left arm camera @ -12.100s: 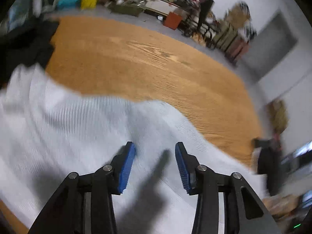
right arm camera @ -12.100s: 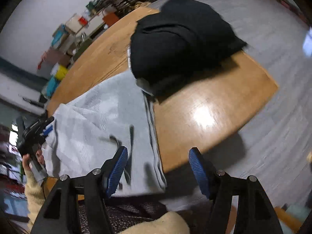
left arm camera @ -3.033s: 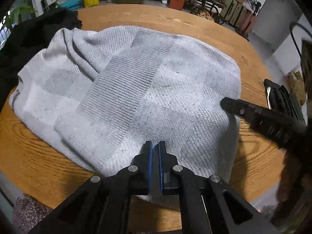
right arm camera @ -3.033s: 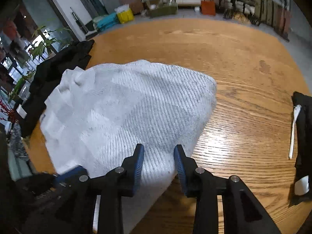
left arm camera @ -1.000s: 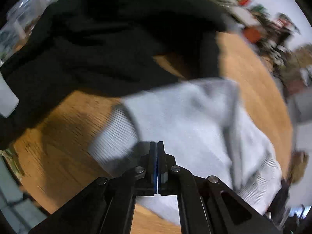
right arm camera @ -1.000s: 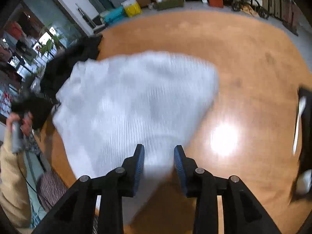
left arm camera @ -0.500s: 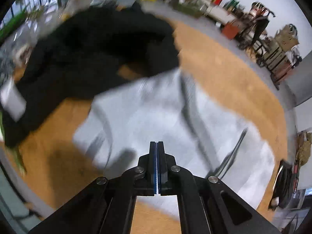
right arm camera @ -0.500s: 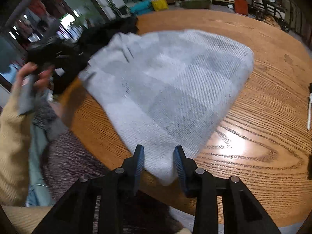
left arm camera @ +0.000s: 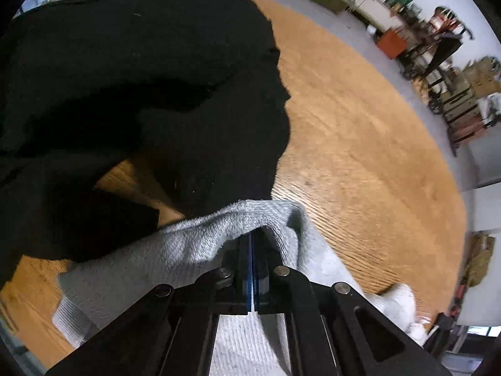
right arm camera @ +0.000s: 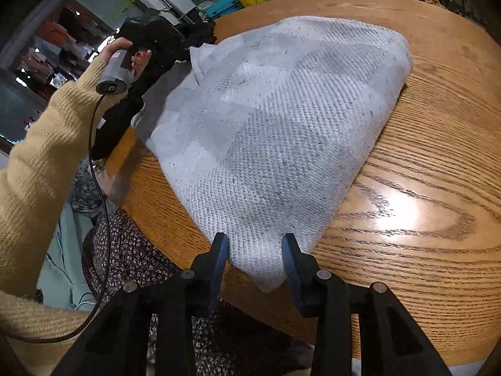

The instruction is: Fold clothes

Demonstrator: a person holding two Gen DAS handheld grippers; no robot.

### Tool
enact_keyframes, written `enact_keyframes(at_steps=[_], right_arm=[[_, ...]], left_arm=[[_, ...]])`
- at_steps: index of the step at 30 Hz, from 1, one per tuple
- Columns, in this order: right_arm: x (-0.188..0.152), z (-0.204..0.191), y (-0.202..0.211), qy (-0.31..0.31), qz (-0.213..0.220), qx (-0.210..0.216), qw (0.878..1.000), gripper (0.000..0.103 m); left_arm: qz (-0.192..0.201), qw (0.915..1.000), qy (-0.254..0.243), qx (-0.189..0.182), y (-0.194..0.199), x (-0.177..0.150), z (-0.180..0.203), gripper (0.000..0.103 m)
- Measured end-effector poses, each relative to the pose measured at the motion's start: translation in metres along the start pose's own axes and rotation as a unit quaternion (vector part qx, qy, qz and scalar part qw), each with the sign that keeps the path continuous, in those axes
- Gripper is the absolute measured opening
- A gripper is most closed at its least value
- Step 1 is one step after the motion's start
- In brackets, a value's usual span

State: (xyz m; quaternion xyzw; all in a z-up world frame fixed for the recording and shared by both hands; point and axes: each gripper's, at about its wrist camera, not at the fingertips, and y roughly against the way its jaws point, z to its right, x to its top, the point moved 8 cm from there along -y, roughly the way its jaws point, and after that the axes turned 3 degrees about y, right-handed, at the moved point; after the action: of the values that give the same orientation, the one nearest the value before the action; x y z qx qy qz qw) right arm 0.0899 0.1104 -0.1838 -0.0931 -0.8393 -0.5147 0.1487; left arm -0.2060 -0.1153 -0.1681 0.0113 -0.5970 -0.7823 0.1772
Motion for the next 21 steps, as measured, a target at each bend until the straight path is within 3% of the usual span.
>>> enact_keyframes(at_steps=[3,5,8,10,12,14,18,20,21], right_arm=[[0.004,0.002,0.008,-0.007,0.002,0.014,1.0,0.041],[0.013,0.012,0.026,-0.027,0.03,0.024,0.999,0.044],[0.035,0.051,0.053,-0.085,0.086,0.009,0.993,0.048],[0.048,0.077,0.061,-0.117,0.103,-0.021,0.987,0.054],[0.063,0.101,0.064,-0.144,0.114,-0.061,0.981,0.055],[0.073,0.108,0.063,-0.153,0.119,-0.064,0.979,0.06],[0.075,0.117,0.055,-0.164,0.115,-0.023,0.98,0.065],[0.067,0.111,0.043,-0.18,0.097,0.017,0.979,0.066],[0.065,0.107,0.038,-0.182,0.091,0.029,0.979,0.065]], left_arm=[[0.01,0.9996,0.003,0.027,0.029,-0.023,-0.014,0.003],[0.013,0.9993,-0.018,0.032,0.051,-0.05,-0.015,0.003],[0.02,0.9951,-0.096,-0.011,0.083,-0.119,0.01,0.01],[0.031,0.9888,-0.14,-0.042,0.091,-0.16,0.026,0.035],[0.052,0.9802,-0.176,-0.073,0.096,-0.204,0.042,0.045],[0.062,0.9722,-0.21,-0.082,0.095,-0.241,0.054,0.048],[0.066,0.9514,-0.29,-0.078,0.09,-0.306,0.075,0.048],[0.113,0.9374,-0.326,-0.044,0.1,-0.319,0.068,0.048],[0.14,0.9266,-0.348,-0.018,0.104,-0.323,0.064,0.048]])
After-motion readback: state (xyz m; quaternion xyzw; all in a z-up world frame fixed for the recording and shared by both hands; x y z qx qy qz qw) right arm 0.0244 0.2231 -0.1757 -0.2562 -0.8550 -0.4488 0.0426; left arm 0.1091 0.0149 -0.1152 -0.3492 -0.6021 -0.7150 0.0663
